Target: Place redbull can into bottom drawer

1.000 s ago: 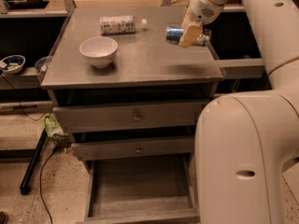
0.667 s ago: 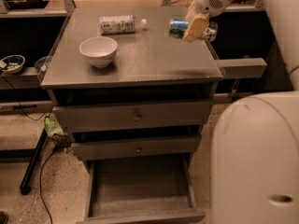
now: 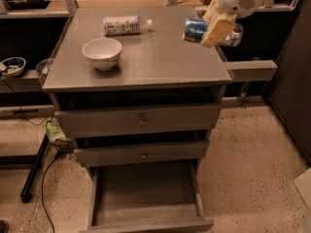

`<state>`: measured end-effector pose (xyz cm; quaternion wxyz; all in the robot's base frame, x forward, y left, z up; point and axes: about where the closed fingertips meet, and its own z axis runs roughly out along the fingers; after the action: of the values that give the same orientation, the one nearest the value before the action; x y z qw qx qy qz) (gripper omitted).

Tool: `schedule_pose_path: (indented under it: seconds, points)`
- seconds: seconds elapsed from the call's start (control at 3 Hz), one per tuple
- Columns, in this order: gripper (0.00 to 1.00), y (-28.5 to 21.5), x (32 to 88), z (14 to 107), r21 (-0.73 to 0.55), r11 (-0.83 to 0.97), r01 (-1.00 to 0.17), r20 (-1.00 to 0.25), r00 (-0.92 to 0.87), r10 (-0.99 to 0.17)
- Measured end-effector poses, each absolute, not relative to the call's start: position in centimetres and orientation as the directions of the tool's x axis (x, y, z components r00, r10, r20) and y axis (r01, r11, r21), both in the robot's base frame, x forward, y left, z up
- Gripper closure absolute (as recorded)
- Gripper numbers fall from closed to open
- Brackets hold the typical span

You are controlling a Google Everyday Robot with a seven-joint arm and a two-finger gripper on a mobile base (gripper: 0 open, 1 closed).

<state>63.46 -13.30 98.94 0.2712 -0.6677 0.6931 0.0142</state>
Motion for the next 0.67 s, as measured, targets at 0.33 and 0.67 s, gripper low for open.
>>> schedule_pose_path:
  seconds: [0.33, 0.67]
  points:
    - [1.00, -13.2, 59.0, 99.1, -0.365, 0.106, -0.925, -0.411, 0.058, -0.910]
    - [1.00, -12.4, 55.6, 95.5, -0.356, 0.112, -0.928, -0.414, 0.049, -0.909]
